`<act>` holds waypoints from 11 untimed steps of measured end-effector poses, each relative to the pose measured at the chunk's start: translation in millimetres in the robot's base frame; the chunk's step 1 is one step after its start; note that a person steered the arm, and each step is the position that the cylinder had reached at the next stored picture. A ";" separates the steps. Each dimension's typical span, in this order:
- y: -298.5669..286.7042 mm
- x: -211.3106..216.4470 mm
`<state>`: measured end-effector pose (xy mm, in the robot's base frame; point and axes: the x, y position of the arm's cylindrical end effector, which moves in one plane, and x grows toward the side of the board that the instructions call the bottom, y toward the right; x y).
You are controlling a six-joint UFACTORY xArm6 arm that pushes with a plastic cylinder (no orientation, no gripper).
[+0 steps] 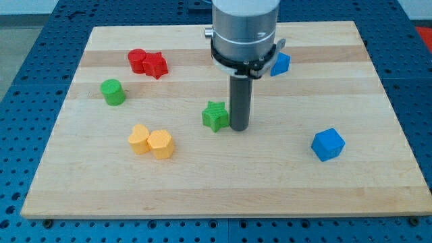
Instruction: Slide the green star closer to the green circle
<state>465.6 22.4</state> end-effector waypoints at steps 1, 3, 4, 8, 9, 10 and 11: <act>-5.6 -15.3; 13.1 -15.0; 14.1 -10.7; -30.0 3.8; -73.4 -4.2; -112.8 -16.7; -140.2 -26.9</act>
